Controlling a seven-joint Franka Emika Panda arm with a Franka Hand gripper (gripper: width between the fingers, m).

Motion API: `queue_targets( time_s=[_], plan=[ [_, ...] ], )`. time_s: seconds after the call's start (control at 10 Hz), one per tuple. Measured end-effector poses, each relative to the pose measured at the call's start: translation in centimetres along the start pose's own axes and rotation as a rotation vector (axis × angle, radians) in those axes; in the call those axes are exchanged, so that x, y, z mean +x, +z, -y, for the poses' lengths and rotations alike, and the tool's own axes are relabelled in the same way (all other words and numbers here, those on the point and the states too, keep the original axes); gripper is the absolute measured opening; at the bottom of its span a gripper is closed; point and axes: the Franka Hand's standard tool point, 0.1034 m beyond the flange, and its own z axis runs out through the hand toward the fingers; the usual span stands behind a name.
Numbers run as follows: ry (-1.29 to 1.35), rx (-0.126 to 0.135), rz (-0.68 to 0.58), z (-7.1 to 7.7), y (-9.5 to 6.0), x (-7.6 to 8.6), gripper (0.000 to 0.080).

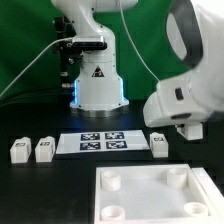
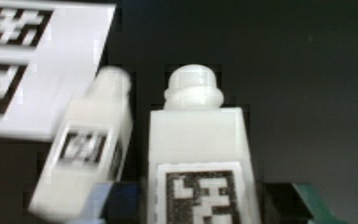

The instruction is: Assemble one leg

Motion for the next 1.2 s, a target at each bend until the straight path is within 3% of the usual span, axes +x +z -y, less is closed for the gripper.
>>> queue_targets(
  time_s=[0.2, 0.3, 0.5, 0.6, 0.7, 0.9, 1.0, 1.1, 1.2],
  plan=[
    [0.001, -0.016, -0.183, -2.0, -4.0, -3.0, 0.029],
    [0.012, -0.015, -0.296, -2.2, -4.7, -3.0, 0.029],
    [0.004, -0.019, -0.504, -2.2, -4.6, -2.9, 0.029],
    [-0.005, -0.018, -0.607, -2.2, -5.1, -2.4, 0.029],
    [-0.05, -0.029, -0.703, -2.8, -6.7, -1.2, 0.029],
    [-0.097, -0.04, -0.856, -5.4, -12.3, 0.4, 0.029],
    [-0.11, -0.038, -0.984, -5.8, -14.7, 1.9, 0.029],
    [-0.12, -0.035, -1.109, -6.0, -16.2, 3.5, 0.029],
    [-0.116, -0.028, -1.209, -6.0, -16.5, 3.8, 0.029]
  ],
)
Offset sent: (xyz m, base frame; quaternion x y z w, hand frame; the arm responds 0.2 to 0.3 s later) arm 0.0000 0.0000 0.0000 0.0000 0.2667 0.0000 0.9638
